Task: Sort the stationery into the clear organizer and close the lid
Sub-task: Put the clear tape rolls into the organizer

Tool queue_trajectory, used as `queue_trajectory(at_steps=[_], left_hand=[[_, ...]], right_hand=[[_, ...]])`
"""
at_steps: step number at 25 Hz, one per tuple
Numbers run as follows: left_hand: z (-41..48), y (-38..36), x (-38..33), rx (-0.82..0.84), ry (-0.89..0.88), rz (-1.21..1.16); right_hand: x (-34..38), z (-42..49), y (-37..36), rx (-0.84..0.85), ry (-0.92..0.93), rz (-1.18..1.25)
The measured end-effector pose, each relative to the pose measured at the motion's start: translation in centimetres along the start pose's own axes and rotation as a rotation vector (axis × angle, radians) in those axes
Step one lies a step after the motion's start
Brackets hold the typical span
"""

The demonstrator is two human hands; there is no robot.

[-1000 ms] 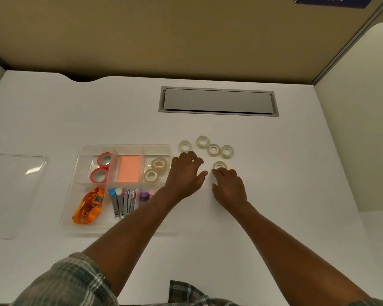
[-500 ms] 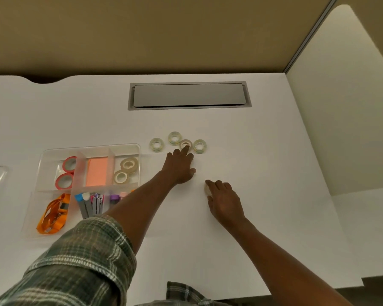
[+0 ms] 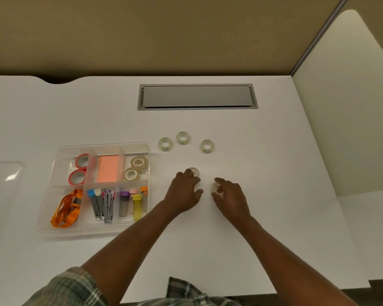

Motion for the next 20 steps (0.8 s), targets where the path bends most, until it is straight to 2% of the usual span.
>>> queue_trajectory(at_steps=[2, 5, 9, 15, 20], left_hand=[[-1.8, 1.9, 0.2, -0.078, -0.029, -0.085], [-4.0, 5.6, 1.9, -0.241, -0.046, -0.157], [-5.2, 9.2, 8.1, -0.348, 0.078, -0.198], [-5.8, 10.1, 15.5, -0.301, 0.242, -0.163], [-5.7, 9.9, 16.6, -0.255, 0.218, -0.113]], right_hand=[[1.2, 0.8, 0.7, -0.091, -0.041, 0.167], [5.0, 3.0, 0.8, -0.136, -0.067, 0.343], [12.5, 6.8, 0.1, -0.159, 0.054, 0.411], [21.5, 10.0, -3.4, -0.067, 0.345, 0.291], [24.5, 11.3, -6.0, 0.028, 0.466, 0.066]])
Point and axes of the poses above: each hand's wrist, its own z-axis towards the middle knuckle, its own y-axis out of the back of the hand, x = y × z, the point moved 10 cm from there along z, towards the middle knuckle, and after that the axes turned 12 degrees about y, right-handed, at the moved point
